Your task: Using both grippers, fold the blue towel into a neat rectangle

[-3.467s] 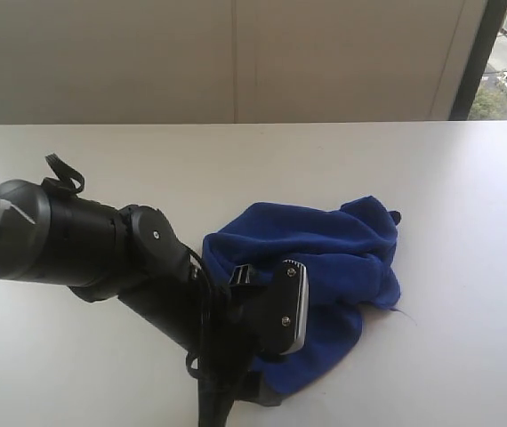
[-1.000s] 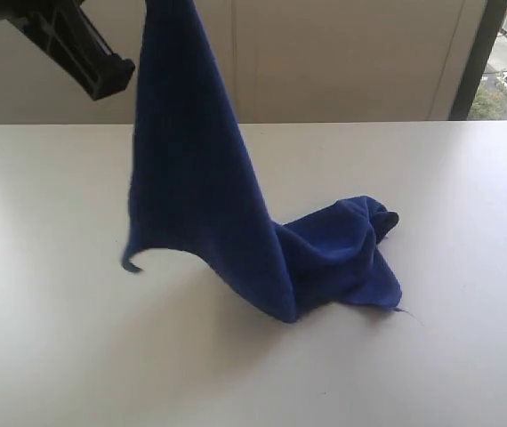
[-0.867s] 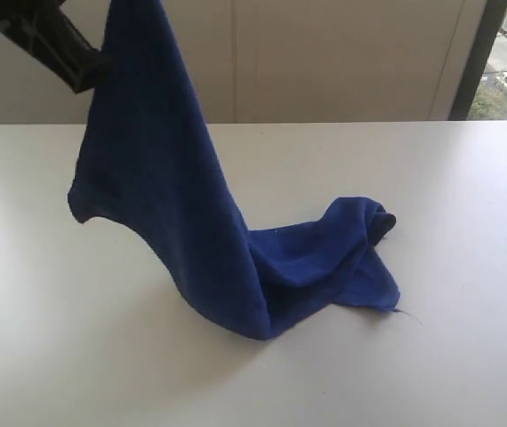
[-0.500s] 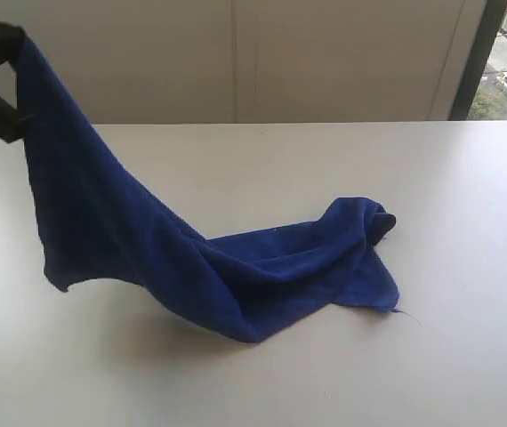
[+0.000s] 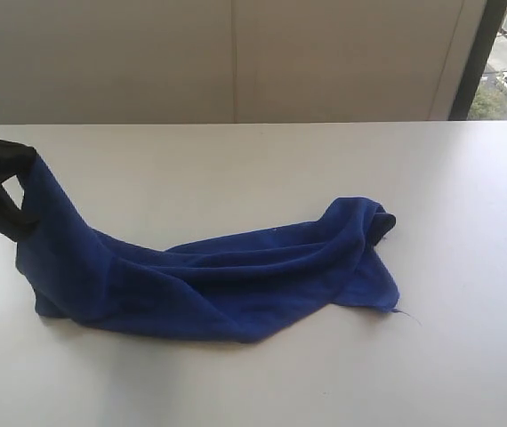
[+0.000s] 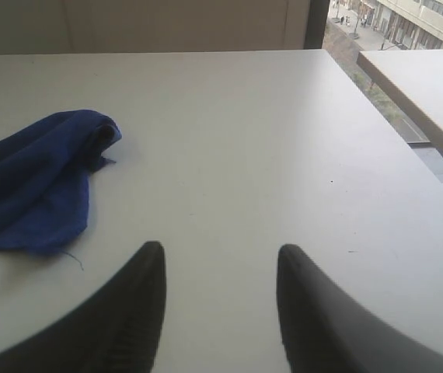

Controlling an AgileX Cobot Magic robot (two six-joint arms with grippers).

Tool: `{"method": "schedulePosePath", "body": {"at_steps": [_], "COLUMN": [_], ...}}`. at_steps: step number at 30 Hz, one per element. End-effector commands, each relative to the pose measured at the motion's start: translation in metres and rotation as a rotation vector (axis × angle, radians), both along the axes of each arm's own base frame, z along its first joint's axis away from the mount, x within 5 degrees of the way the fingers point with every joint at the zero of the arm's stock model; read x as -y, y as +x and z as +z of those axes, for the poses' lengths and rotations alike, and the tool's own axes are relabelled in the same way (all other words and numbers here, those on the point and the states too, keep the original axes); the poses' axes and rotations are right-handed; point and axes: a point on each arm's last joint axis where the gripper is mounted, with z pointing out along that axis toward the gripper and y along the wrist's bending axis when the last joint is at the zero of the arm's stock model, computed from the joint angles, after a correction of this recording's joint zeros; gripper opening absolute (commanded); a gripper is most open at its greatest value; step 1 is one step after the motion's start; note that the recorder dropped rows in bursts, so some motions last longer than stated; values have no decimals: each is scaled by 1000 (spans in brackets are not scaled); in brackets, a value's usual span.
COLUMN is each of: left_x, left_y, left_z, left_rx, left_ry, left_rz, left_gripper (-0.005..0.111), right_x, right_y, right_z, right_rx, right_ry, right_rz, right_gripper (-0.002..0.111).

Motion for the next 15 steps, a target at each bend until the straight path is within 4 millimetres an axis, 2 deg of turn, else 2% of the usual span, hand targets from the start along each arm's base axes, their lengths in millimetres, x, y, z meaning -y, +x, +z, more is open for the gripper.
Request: {"method": "schedulePosePath", "body": {"at_steps": [1,9,15], "left_x": [1,1,2], "left_y": [-1,-1,-1], "left_z": [-2,-2,-3], "left_rx": [-23,-27,-30], "left_ry": [-25,-26,-29], "left_rz": [-6,-11,-13], "left_gripper": [0,0,0], "right_x": [0,0,1], "right_y": [0,0,3], "right_z": [0,1,15], "right_rx": [14,21,175], "right_ry": [-3,-4,-37], "right_rz": [-6,-6,-6], "right_gripper": [44,44,44]}}
